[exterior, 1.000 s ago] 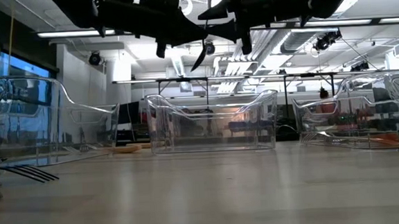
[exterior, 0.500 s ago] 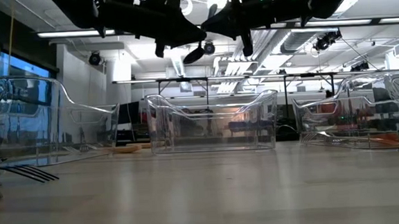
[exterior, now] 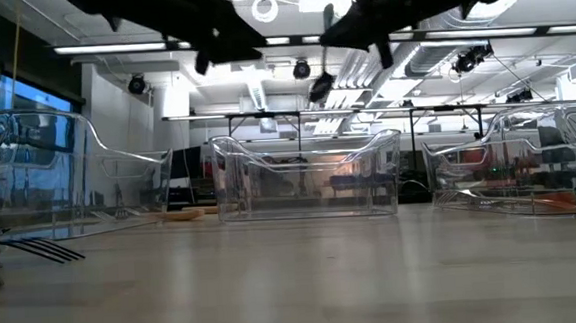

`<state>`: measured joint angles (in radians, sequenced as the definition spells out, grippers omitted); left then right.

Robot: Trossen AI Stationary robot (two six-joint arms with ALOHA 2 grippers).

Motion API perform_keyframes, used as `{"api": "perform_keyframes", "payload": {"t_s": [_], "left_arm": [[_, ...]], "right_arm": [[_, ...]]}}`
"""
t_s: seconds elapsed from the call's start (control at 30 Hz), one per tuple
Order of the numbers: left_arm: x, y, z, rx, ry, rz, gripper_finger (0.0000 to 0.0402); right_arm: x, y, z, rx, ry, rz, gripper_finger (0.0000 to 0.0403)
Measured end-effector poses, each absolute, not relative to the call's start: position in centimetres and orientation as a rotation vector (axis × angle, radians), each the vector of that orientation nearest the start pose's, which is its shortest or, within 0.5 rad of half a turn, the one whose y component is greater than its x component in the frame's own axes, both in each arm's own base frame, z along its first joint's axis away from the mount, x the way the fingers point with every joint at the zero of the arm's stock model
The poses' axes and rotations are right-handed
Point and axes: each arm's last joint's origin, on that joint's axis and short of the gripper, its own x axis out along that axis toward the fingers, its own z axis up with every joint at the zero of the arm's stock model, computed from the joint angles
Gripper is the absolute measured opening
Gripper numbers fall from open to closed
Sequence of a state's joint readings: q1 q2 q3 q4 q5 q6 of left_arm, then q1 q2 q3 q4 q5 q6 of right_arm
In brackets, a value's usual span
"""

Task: Sort silverware by color (type)
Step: Put the blue spoon into the middle transparent bin

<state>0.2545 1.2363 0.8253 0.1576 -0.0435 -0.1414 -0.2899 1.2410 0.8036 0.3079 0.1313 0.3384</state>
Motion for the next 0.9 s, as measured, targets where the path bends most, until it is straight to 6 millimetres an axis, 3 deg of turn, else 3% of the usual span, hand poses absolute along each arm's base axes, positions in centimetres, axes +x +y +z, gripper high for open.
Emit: {"api": "perform_keyframes", "payload": {"t_s": [0.2, 0.37, 0.63, 0.8, 0.9], "left_arm": [[21.6, 6.4, 32.6, -0.113, 0.079, 0.33, 0.0151], [18.1, 5.5, 33.0, -0.132, -0.067, 0.347, 0.0147], [15.8, 5.0, 32.7, -0.168, -0.165, 0.418, 0.0147], [15.7, 5.0, 32.7, -0.169, -0.168, 0.435, 0.0147], [15.7, 5.1, 32.7, -0.17, -0.171, 0.456, 0.0147]], "right_arm": [[24.1, -8.5, 30.0, 0.284, 0.137, -0.48, 0.0001], [24.3, -8.6, 30.0, 0.282, 0.153, -0.471, 0.0], [30.3, -10.2, 31.4, 0.158, 0.472, -0.318, 0.0], [34.1, -11.3, 29.3, 0.068, 0.715, -0.191, 0.0], [35.6, -11.7, 27.1, 0.051, 0.845, -0.123, 0.0]]}}
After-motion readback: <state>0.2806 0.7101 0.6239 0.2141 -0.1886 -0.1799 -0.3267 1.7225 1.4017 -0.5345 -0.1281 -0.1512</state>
